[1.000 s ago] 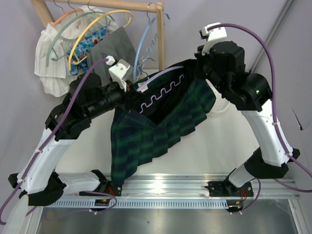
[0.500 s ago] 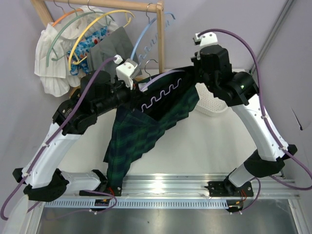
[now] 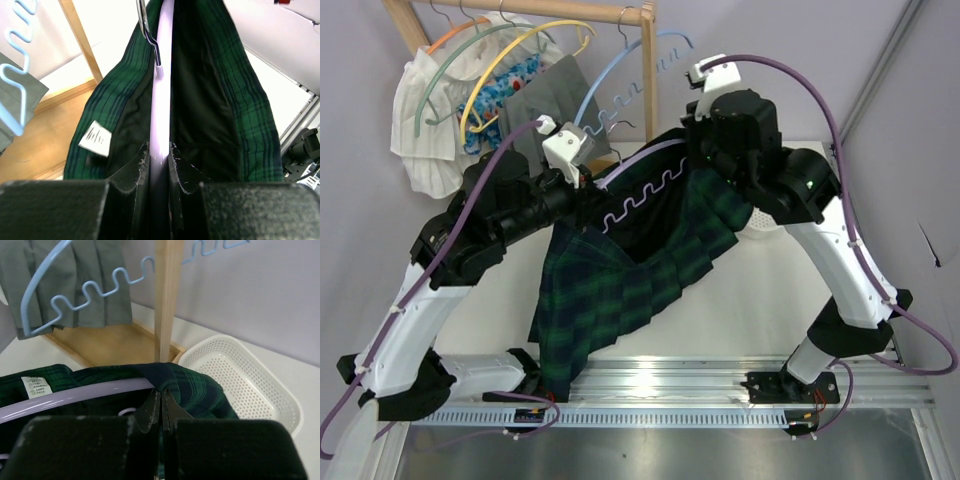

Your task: Place the skirt on the hanger

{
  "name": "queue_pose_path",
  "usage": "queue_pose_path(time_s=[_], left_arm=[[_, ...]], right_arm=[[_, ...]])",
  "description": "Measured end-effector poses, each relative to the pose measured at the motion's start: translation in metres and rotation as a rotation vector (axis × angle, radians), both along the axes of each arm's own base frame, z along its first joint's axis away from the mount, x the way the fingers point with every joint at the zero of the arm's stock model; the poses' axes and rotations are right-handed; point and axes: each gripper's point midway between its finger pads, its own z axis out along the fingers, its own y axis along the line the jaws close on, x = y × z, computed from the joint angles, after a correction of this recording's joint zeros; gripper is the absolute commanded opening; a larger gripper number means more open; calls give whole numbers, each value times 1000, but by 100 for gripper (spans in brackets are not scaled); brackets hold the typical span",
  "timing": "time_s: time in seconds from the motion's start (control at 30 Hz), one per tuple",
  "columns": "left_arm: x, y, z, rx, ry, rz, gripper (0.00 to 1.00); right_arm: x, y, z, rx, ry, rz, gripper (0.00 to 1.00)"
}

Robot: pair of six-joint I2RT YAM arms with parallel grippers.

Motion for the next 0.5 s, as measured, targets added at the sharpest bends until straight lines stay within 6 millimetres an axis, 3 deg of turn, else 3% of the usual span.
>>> queue_pose_path(time_s=[0.07, 0.2, 0.3, 0.43, 0.5], left_arm=[[0, 0, -1, 4, 3, 0, 0], [0, 0, -1, 4, 4, 0, 0], [0, 0, -2, 7, 6, -1, 0], [-1, -1, -2, 5, 5, -5, 0], [-1, -2, -1, 2, 2, -6, 0]], right_arm=[[-4, 13, 2, -15, -18, 27, 0], [-3, 6, -3, -62, -23, -3, 0], [7, -15, -8, -105, -22, -77, 0], [32, -67, -16, -117, 12, -203, 0], [36, -80, -16, -112, 18, -235, 0]])
